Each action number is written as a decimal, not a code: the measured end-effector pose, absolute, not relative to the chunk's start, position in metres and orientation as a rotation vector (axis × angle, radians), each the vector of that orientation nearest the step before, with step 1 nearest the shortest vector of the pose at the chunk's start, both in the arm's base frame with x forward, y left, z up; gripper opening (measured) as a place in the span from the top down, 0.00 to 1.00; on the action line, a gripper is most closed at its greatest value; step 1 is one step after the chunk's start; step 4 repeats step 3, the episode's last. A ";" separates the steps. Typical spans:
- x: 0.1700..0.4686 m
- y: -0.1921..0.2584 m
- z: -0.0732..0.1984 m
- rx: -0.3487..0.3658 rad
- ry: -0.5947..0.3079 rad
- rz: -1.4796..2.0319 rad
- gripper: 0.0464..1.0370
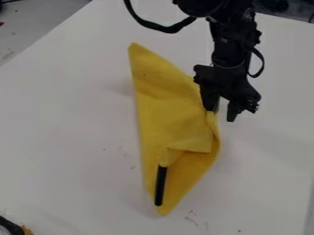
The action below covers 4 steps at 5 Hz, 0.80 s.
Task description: Unfold the cloth from left to right
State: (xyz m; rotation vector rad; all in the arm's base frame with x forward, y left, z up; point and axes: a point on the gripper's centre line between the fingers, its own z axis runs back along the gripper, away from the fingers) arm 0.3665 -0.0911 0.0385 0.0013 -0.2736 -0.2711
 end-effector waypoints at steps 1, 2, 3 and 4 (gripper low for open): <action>0.364 -0.118 0.032 -0.046 -0.221 -0.266 0.03; 0.364 -0.139 0.028 -0.083 -0.220 -0.267 0.03; 0.367 -0.140 0.035 -0.012 -0.225 -0.313 0.04; 0.367 -0.140 0.035 -0.012 -0.225 -0.313 0.04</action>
